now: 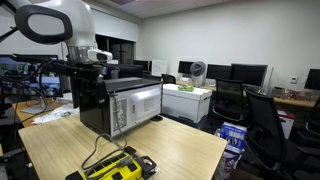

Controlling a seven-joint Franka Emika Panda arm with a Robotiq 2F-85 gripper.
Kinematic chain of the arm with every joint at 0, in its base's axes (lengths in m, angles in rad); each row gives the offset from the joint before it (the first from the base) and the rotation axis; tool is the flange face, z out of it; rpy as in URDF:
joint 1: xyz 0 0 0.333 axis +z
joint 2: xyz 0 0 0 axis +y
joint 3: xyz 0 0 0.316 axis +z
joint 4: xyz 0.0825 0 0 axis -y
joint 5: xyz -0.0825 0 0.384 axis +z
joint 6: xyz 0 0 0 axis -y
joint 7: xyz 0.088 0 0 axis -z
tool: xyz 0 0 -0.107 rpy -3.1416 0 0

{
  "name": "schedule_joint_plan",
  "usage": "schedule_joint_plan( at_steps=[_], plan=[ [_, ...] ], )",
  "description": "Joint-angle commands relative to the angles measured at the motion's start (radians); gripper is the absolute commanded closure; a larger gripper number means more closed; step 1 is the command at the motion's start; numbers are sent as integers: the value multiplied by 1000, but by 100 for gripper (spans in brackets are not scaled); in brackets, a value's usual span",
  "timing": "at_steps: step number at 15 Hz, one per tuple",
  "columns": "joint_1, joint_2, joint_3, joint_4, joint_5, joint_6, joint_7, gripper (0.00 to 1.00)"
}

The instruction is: Unplug the grey cable

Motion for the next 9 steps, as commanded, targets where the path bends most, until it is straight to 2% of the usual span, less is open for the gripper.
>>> schedule_joint_plan(
  at_steps=[1,5,6,7,9],
  plan=[
    [59,-18,71,-4,28,-10,115,0],
    [101,-27,135,-7,25,-32,219,0],
    [91,-19,146,-6,-2,-57,231,0],
    [99,-5,125,1,11,-25,196,0],
    [101,-5,135,1,10,-42,206,0]
  ],
)
